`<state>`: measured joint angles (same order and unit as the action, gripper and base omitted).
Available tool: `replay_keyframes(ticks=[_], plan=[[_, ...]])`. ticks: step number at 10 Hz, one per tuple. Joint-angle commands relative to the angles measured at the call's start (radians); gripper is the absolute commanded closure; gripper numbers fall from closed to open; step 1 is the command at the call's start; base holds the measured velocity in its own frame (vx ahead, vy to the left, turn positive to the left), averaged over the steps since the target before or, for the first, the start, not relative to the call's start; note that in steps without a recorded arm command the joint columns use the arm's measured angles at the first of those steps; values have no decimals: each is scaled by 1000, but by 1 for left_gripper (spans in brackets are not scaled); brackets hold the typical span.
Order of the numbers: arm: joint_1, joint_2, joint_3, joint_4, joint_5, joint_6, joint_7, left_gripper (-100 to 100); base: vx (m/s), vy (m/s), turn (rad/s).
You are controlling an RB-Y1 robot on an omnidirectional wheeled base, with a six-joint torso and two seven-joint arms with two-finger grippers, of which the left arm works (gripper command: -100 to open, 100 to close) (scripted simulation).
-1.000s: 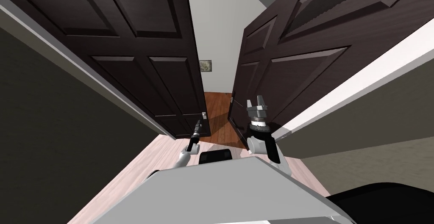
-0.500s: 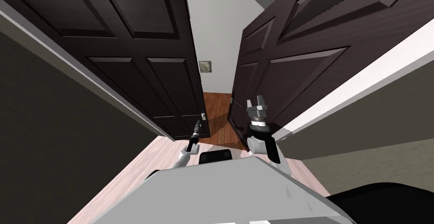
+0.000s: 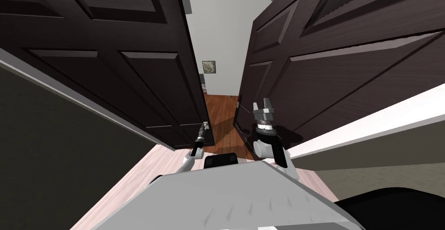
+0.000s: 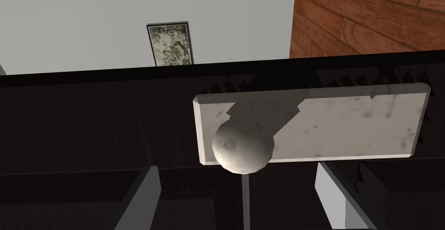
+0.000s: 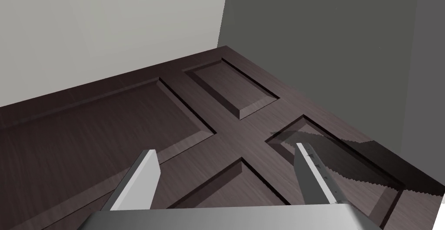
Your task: Push the door open
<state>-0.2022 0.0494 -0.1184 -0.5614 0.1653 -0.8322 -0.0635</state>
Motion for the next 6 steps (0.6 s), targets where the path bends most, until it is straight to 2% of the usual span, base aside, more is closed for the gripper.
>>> replay_keyframes(ticks=[1, 2, 3, 6], plan=[[1, -7, 3, 2, 2, -5, -2, -100, 208, -39, -21], [1, -4, 1, -1, 1, -2, -1, -100, 83, -15, 6], [1, -4, 1, -1, 1, -2, -1, 100, -16, 1, 4], [1, -4, 1, -1, 1, -2, -1, 100, -22, 5, -8]])
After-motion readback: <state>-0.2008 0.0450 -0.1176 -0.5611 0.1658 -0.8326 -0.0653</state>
